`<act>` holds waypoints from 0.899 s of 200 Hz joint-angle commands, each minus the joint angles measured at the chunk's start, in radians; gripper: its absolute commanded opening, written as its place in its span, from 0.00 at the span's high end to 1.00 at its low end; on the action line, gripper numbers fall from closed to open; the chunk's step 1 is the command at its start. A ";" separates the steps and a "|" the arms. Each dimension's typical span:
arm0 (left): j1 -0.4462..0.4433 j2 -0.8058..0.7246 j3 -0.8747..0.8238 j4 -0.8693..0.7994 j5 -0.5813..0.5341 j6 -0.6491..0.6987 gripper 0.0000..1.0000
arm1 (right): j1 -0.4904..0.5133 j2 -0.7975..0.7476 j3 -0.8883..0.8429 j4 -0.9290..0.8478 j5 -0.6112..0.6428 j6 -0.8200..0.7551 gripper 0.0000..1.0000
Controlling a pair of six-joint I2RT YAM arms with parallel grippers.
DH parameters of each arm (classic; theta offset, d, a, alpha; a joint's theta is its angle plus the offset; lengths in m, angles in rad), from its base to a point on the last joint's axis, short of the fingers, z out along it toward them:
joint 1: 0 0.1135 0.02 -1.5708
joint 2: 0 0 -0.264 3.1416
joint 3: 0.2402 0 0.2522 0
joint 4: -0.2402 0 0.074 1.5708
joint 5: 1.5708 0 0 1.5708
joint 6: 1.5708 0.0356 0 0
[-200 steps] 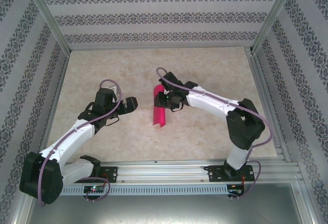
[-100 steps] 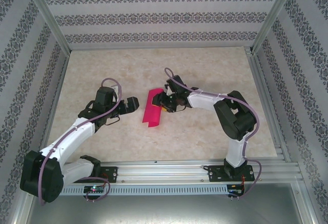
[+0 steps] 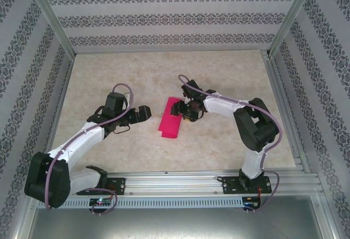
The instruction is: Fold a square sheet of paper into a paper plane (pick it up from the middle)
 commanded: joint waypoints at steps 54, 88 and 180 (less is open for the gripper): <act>-0.012 0.105 0.102 0.035 0.087 0.040 0.00 | 0.005 0.020 -0.003 -0.086 0.081 -0.012 0.35; -0.011 0.125 0.111 0.041 0.100 0.042 0.00 | 0.018 0.054 0.037 -0.118 0.080 -0.031 0.35; -0.012 0.144 0.119 0.046 0.111 0.044 0.00 | 0.048 0.141 0.139 -0.240 0.142 -0.037 0.29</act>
